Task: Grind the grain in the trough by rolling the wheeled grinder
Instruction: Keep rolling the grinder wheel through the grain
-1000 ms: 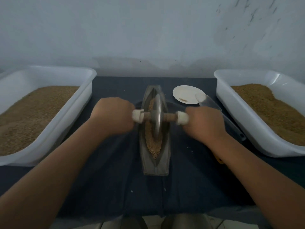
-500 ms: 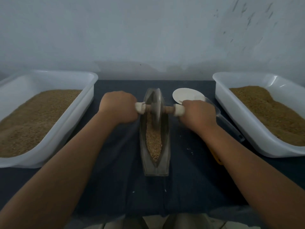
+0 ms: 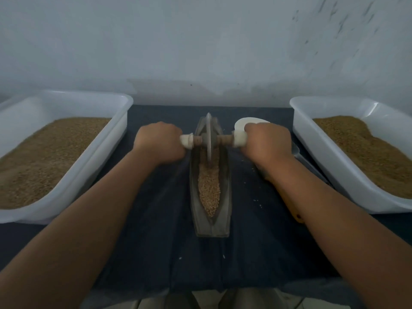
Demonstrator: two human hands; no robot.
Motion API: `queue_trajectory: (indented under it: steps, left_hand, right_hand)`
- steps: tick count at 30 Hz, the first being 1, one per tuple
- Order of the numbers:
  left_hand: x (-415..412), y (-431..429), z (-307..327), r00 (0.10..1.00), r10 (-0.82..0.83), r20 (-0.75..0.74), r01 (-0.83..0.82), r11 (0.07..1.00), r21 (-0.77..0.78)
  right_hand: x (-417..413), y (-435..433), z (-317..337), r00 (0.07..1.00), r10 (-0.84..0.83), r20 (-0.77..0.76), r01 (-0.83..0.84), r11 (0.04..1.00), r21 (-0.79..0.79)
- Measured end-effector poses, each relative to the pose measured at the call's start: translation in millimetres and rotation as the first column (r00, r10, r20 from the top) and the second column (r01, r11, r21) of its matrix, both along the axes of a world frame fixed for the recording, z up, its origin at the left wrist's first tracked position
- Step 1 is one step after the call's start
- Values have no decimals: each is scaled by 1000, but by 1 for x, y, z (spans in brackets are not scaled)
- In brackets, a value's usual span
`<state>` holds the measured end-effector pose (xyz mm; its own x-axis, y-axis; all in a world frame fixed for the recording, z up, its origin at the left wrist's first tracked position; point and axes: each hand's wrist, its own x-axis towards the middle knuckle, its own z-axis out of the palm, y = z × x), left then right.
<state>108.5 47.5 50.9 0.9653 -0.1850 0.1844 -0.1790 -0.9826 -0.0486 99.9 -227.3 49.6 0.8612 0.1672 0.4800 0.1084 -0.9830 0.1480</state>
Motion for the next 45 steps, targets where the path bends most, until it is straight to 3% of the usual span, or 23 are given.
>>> queue_trajectory:
  steps: [4, 9, 12, 17, 24, 28, 35, 38, 42, 45]
  left_hand:
    - [-12, -2, 5, 997, -69, 31, 67, 995, 78]
    - [-76, 19, -13, 963, -212, 167, 181, 967, 180]
    - [-67, 20, -18, 975, -157, 155, 135, 981, 140]
    - [1, 0, -3, 997, -9, 79, 6, 999, 35]
    - [-42, 10, -9, 995, -81, 64, 76, 994, 74]
    - [-77, 25, -21, 967, -181, 179, 160, 979, 127]
    - [4, 1, -10, 994, -11, 113, 7, 999, 36]
    - [8, -1, -12, 992, 25, 122, -22, 999, -24]
    - [-38, 11, -20, 994, -25, 109, 22, 999, 24]
    - [-77, 25, -29, 984, -99, 150, 93, 994, 51]
  right_hand:
    - [-21, -8, -12, 996, -15, -84, 20, 998, 67]
    - [-90, -26, -21, 990, 122, -76, -115, 989, 97]
    - [-83, -26, -18, 988, 136, -76, -130, 988, 82]
    - [-12, -4, -6, 1000, 11, 4, -11, 999, 47]
    - [-50, -13, -8, 994, 79, -76, -76, 996, 40]
    - [-92, -25, -15, 985, 156, -79, -152, 986, 64]
    - [-15, -3, -7, 1000, 4, -24, -3, 999, 41]
    - [0, 5, 4, 997, -20, -80, 23, 999, 47]
    - [-40, -6, 1, 999, 47, -22, -48, 999, -12]
    - [-81, -20, -5, 986, 155, -62, -154, 988, 17]
